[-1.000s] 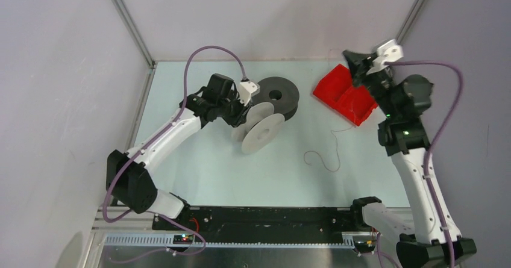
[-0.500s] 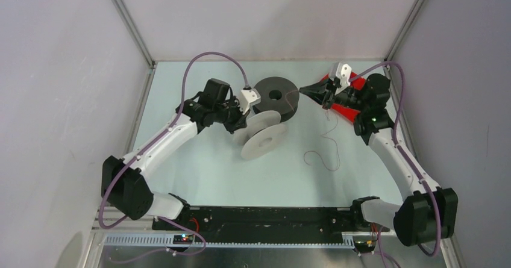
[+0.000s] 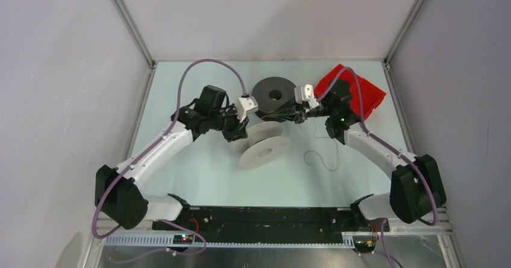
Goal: Wrap the cables
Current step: Wrap the cable around the cable reel.
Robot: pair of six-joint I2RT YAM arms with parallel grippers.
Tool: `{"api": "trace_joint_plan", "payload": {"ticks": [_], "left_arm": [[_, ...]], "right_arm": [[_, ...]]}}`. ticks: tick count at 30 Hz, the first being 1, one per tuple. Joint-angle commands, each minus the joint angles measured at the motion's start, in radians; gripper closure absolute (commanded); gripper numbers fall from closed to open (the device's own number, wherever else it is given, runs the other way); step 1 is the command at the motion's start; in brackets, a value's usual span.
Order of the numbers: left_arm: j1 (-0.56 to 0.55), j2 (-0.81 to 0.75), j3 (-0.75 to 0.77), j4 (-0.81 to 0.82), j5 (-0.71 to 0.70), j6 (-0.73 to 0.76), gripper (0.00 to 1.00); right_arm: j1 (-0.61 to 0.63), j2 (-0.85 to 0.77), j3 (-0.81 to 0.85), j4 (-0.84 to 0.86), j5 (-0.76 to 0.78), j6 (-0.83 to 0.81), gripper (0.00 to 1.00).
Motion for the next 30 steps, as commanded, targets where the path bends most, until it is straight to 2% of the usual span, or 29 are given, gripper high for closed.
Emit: {"api": "trace_joint_plan", "payload": {"ticks": [1,3,4,7,14,18,20,30], "left_arm": [[0.003,-0.039,0.023,0.015,-0.005,-0.038,0.68],[0.003,-0.039,0.045,0.016,-0.028,-0.072,0.60],[0.004,-0.042,0.059,0.017,-0.033,-0.097,0.52],[0.017,-0.062,0.067,0.029,-0.042,-0.132,0.47],[0.060,-0.126,0.037,0.094,-0.040,-0.201,0.44],[0.064,-0.155,-0.017,0.188,0.093,-0.210,0.41],[0.064,-0.160,-0.048,0.254,0.109,-0.218,0.39],[0.022,-0.105,-0.129,0.418,0.023,-0.278,0.37]], "right_arm": [[0.010,0.064,-0.003,0.144,-0.044,0.011,1.00],[0.016,0.093,-0.002,0.196,-0.052,0.044,1.00],[0.023,0.107,-0.002,0.213,-0.046,0.049,1.00],[0.043,0.134,-0.002,0.220,-0.020,0.038,1.00],[0.066,0.177,-0.047,0.337,0.044,0.055,1.00],[0.067,0.211,-0.072,0.478,0.060,0.134,1.00],[0.068,0.230,-0.083,0.540,0.068,0.168,1.00],[0.060,0.259,-0.116,0.672,0.107,0.230,1.00]]}}
